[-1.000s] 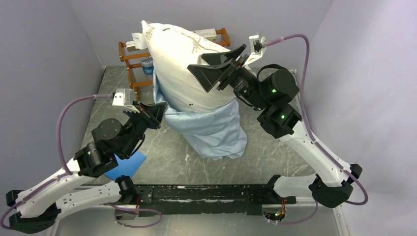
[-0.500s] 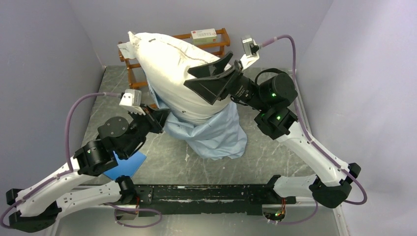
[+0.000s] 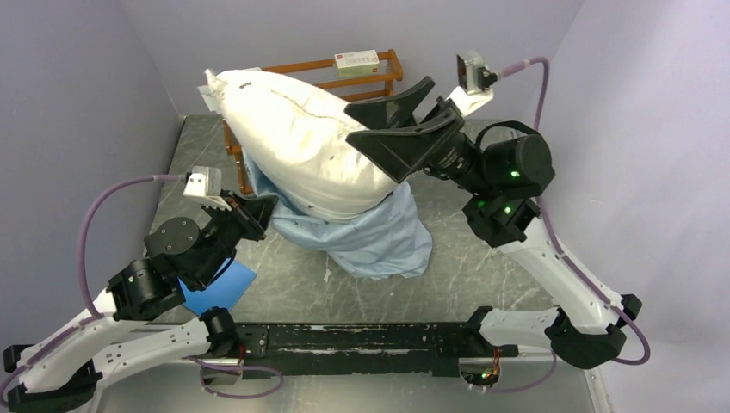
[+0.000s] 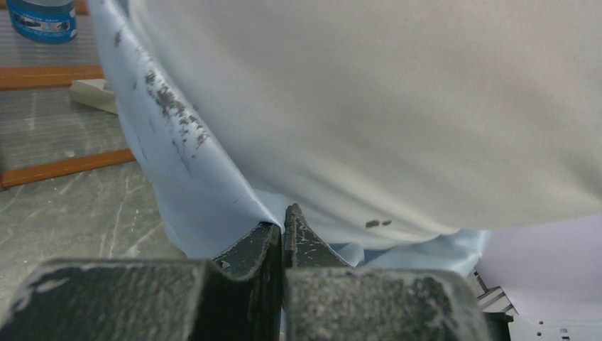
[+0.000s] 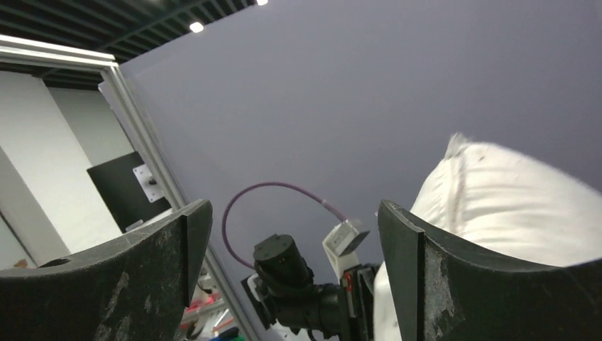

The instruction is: Put the pillow into the pillowcase

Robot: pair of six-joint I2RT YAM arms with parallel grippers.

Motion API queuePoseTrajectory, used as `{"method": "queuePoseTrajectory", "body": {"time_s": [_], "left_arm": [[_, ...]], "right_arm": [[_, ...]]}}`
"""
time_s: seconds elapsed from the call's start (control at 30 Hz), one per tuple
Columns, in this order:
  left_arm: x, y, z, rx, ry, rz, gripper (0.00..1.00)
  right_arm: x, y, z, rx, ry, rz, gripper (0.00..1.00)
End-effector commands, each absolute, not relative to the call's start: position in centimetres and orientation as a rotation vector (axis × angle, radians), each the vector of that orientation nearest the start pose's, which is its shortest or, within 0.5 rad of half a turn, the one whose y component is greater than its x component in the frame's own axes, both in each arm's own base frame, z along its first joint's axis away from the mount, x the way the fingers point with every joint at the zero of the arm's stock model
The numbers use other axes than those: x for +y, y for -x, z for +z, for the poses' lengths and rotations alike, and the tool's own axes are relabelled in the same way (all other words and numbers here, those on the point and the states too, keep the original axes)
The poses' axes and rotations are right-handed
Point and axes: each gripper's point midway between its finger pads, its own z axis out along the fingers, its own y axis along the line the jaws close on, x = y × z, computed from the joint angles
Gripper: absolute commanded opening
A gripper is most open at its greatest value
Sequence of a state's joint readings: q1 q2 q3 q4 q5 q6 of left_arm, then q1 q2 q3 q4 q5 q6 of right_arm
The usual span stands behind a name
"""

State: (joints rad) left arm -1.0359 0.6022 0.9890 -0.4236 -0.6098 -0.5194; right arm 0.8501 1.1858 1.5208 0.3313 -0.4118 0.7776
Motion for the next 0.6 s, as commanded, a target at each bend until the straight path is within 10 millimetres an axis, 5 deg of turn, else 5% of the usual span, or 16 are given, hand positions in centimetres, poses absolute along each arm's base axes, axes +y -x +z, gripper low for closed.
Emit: {"method": "queuePoseTrajectory", "body": {"time_s": [0.0,0.17,0.37,0.57], "left_arm": [[-15.8,-19.1,36.5,1.651,0.034,-0.691,0.05],[-16.7,-19.0,37.1,1.630,0.011,-0.735,0.05],[-17.6,-18.7,38.5,1.597,-0.040,-0.774,0.05],[-17.8,-18.7,39.0,1.576,-0.067,-0.778,0.05]], "right_arm": [[27.9,-13.4,64.5,0.887,0.428,1.584,0.90],[26.9,-17.9,62.3,1.030,0.321,1.291,0.90],[25.5,-25.1,52.1,1.421,0.228,0.833,0.82],[27.2,-26.2,46.1,1.641,0.408,0.696,0.76]]}}
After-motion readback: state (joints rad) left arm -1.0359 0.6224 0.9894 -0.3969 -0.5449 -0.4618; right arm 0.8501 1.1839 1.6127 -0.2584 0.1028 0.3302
